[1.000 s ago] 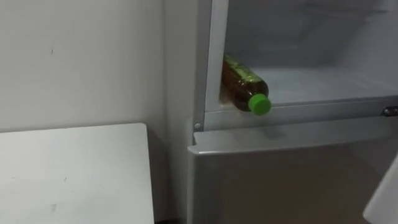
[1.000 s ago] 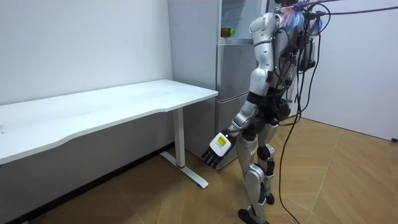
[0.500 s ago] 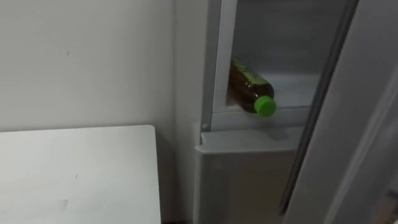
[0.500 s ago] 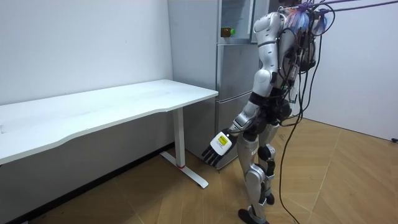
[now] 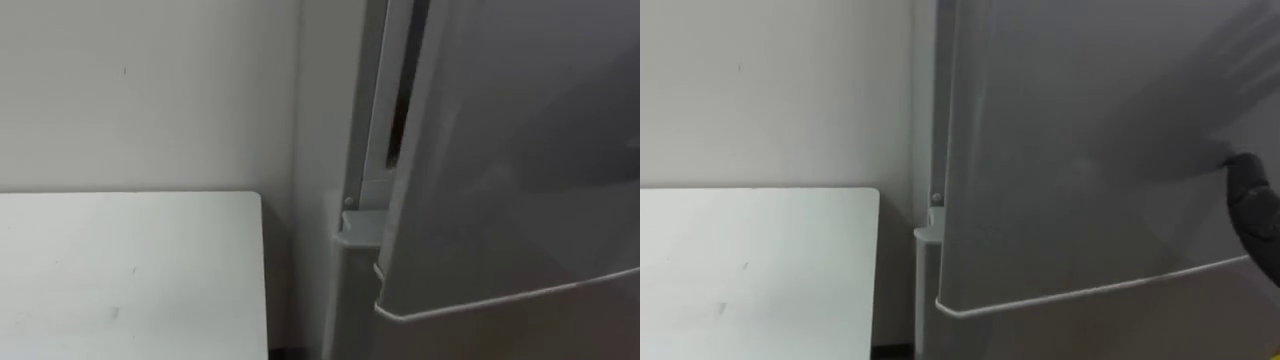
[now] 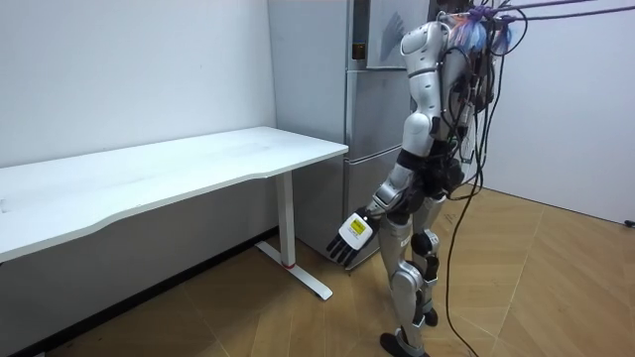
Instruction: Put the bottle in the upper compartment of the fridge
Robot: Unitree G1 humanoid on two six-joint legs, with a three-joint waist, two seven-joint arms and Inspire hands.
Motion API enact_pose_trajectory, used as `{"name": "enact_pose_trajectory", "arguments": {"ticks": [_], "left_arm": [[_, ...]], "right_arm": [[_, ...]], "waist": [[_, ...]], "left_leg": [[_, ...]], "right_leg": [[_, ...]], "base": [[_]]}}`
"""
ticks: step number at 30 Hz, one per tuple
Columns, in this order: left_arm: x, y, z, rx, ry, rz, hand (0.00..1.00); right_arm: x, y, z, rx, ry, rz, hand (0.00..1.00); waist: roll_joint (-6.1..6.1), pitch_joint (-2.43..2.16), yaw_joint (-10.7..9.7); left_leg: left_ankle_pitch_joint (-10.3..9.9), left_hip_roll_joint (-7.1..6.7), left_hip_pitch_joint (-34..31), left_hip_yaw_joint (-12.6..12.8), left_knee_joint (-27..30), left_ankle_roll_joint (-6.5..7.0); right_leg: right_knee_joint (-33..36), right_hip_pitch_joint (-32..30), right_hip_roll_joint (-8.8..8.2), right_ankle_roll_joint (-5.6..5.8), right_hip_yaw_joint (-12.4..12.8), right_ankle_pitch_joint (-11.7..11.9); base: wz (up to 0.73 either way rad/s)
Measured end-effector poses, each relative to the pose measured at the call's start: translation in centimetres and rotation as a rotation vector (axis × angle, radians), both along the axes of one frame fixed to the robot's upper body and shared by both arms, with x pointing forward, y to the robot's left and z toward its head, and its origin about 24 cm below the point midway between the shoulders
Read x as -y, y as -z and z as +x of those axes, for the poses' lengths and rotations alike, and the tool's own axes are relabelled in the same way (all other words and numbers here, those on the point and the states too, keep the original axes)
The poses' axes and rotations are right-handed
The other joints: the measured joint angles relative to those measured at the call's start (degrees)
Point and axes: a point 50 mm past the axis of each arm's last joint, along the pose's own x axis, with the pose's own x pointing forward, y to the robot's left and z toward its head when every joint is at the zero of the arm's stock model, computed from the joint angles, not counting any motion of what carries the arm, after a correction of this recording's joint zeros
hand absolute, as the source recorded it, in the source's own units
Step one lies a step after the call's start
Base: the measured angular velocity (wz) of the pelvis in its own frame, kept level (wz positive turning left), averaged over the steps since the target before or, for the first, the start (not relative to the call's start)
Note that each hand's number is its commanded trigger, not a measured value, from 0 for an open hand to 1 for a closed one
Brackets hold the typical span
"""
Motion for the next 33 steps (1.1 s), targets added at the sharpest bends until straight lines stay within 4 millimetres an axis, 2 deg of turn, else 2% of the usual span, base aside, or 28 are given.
{"name": "enact_pose_trajectory", "arguments": {"ticks": [8, 14, 20, 27, 33], "left_arm": [[0.2, 0.1, 0.2, -0.004, 0.012, -0.027, 0.00], [0.3, 0.2, 0.5, -0.002, 0.017, -0.039, 0.00], [0.3, 0.2, 0.4, -0.017, 0.032, -0.041, 0.00], [-0.6, -0.1, 0.7, -0.020, 0.058, -0.035, 0.00], [-0.7, -0.3, 1.4, 0.007, 0.070, -0.035, 0.00]], "right_arm": [[-0.4, 0.0, 0.3, -0.042, -0.051, -0.053, 0.00], [-0.7, 0.0, 0.4, -0.060, -0.047, -0.109, 0.00], [-1.6, 0.3, 1.1, -0.124, -0.064, -0.186, 0.00], [-1.8, 0.7, 2.0, -0.196, -0.099, -0.242, 0.00], [-1.8, 0.8, 2.4, -0.233, -0.110, -0.276, 0.00]], "waist": [[0.03, 0.00, 1.06], [0.33, -0.14, 0.73], [0.70, -0.04, 0.59], [0.14, 0.00, 0.85], [-0.36, 0.05, 0.90]], "left_leg": [[0.00, 0.15, 0.33, -1.26, -0.12, 0.00], [0.00, 0.15, 0.30, -2.14, -0.12, 0.00], [0.01, 0.31, 0.40, -2.38, -0.12, 0.01], [0.02, 0.40, 0.48, -2.05, -0.11, 0.01], [0.02, 0.52, 0.46, -2.01, -0.22, -0.01]], "right_leg": [[-1.18, 1.58, 0.11, 0.22, -1.04, 0.31], [-1.25, 1.89, 0.00, 0.23, -1.66, 0.34], [-2.35, 2.69, 0.24, 0.23, -1.74, 0.90], [-2.31, 2.54, 0.36, 0.10, -1.60, 1.09], [-2.41, 2.46, 0.53, 0.01, -1.55, 1.15]], "base": [[0.08], [0.05], [0.02], [-0.02], [0.00]]}}
